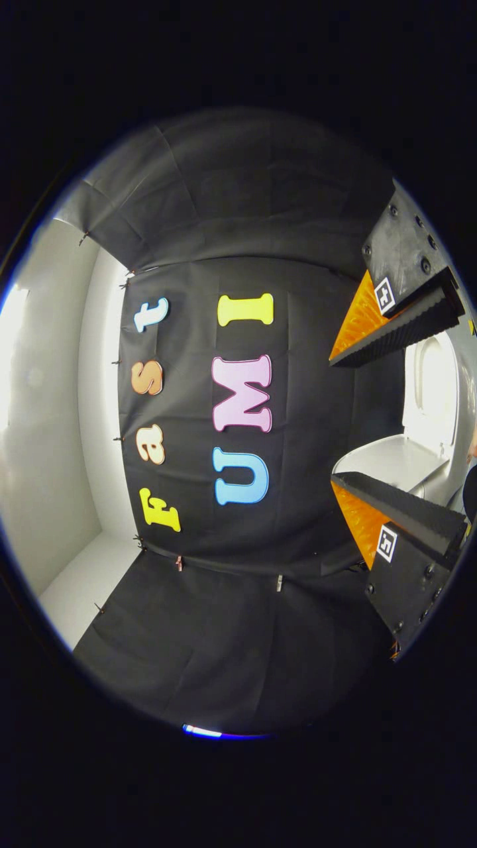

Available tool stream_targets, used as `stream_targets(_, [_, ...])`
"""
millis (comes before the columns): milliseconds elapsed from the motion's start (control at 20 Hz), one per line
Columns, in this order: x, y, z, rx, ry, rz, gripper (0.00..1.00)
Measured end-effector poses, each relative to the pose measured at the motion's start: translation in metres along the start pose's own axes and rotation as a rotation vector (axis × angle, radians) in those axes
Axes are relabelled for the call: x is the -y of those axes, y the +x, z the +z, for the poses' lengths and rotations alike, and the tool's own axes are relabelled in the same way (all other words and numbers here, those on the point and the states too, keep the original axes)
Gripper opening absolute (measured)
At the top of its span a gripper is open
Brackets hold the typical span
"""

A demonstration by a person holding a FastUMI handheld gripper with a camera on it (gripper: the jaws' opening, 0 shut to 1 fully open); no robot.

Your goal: Open the toilet lid.

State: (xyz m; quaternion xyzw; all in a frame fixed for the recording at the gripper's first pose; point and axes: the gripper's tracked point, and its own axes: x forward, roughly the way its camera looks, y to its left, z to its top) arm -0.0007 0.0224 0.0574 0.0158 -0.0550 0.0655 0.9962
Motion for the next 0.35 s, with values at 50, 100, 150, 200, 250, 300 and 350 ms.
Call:
stream_targets(50, [0.0002, 0.0000, -0.0001, -0.001, 0.002, -0.001, 0.99])
stream_targets(100, [-0.0002, -0.0008, 0.0005, -0.001, 0.005, -0.001, 0.99])
stream_targets(150, [0.0006, 0.0000, -0.0003, -0.001, 0.009, -0.001, 0.99])
stream_targets(200, [0.0003, -0.0001, 0.0002, -0.002, 0.012, -0.001, 0.99])
stream_targets(250, [0.0013, 0.0012, 0.0001, -0.002, 0.014, 0.000, 0.99])
stream_targets(300, [0.0009, 0.0014, 0.0002, -0.002, 0.014, 0.001, 0.99])
stream_targets(350, [-0.0002, -0.0009, 0.0005, -0.001, 0.013, 0.003, 0.99])
